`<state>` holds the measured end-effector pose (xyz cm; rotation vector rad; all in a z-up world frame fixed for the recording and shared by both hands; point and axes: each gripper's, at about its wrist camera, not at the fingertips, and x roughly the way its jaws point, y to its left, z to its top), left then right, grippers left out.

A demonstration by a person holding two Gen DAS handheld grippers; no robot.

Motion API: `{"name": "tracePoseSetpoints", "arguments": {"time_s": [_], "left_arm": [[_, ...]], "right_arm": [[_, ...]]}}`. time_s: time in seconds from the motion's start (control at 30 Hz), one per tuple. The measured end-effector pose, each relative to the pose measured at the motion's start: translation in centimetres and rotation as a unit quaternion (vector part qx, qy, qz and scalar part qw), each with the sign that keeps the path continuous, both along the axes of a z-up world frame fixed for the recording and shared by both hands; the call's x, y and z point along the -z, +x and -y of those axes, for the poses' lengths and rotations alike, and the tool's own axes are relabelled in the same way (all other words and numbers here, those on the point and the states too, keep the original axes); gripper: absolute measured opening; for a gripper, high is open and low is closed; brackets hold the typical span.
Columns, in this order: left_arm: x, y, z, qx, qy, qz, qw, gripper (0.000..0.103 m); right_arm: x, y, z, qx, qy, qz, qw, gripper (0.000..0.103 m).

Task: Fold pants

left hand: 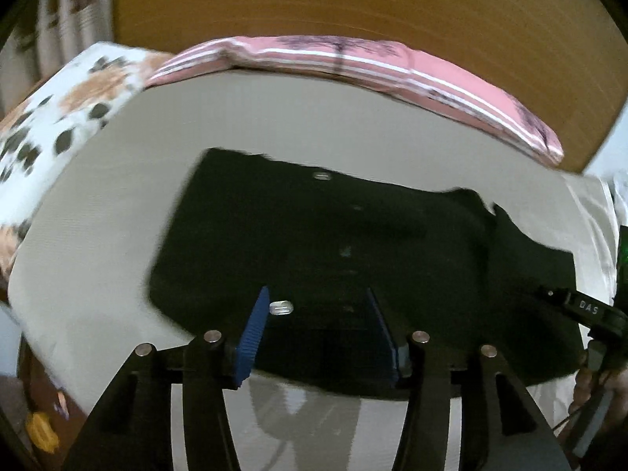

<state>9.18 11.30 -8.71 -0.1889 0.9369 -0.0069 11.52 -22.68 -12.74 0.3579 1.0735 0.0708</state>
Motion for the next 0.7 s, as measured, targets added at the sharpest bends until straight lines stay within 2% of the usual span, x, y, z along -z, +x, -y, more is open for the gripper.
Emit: {"name": "tracePoseSetpoints", "arguments": {"time_s": [0.1, 0.3, 0.37, 0.47, 0.57, 0.7], "left_arm": [[0.3, -0.9, -3.0, -0.038, -0.032, 0.002, 0.9987, 0.054], [1.5, -2.0, -8.2, -0.113, -0.081, -0.005, 0.9902, 0.056], [2.2, -2.2, -9.5, -0.123, -0.110, -0.015, 0.9861, 0.056], [3.5, -2.2, -10.5, -0.128, -0.154, -0.034, 0.9792, 0.056], [4.8, -2.3, -10.8, -0.128, -0.197, -0.049, 0.9707, 0.056], [6.2, -2.0, -10.9, -0.128, -0.225, -0.058, 0.9643, 0.056]], "right_arm": [[0.0, 1.5, -2.2, -0.025, -0.015, 0.000, 1.000, 0.056], [0.0, 4.3, -5.4, -0.057, -0.041, -0.001, 0.998, 0.057], [-0.1, 5.1, -6.0, -0.060, -0.038, -0.001, 0.997, 0.060], [-0.2, 5.8, -6.4, -0.065, -0.015, -0.001, 0.998, 0.069], [-0.8, 6.0, -6.8, -0.063, 0.006, 0.008, 0.998, 0.070], [-1.2, 5.5, -6.7, -0.060, 0.028, 0.013, 0.998, 0.070]]}}
